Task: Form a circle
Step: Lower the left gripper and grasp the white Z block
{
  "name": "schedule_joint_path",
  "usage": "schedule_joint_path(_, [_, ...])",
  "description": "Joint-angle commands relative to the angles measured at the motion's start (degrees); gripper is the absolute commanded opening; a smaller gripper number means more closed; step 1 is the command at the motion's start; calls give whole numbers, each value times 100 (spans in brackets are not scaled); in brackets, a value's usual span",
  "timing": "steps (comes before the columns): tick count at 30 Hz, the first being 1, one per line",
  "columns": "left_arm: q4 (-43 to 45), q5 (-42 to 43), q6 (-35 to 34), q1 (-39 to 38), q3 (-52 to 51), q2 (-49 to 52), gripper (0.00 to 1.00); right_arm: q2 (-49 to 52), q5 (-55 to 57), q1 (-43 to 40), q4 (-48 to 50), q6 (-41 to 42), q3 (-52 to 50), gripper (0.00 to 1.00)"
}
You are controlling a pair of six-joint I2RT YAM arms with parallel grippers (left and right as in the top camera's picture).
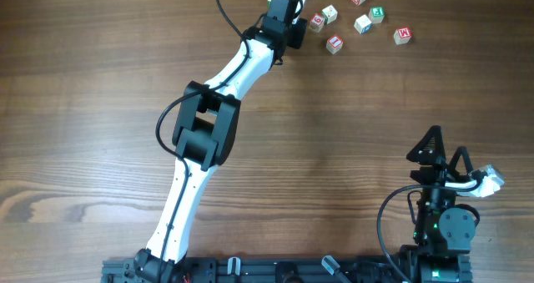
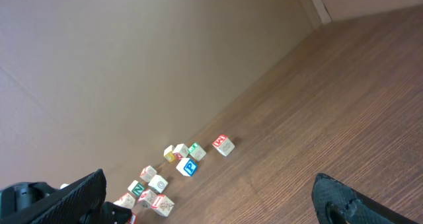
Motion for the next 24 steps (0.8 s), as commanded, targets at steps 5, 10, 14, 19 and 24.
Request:
schedule_joint_path(5, [227,-109,31,-26,140,-140,53,-46,-72,-20,31,-74,-4,100])
schedule_joint_path(10, [407,-83,-15,-26,140,-138,47,-46,-72,-20,31,-76,-4,100])
schedule_joint_path(14, [407,-66,-13,-20,140,-129,48,-46,-72,-20,31,-76,-4,100])
schedule_joint_path(19, [413,160,-13,31,140,-103,52,-46,-72,-20,31,-74,-4,100])
schedule_joint_path(24, [472,192,-13,57,140,42,54,-46,-72,-20,31,-74,-4,100])
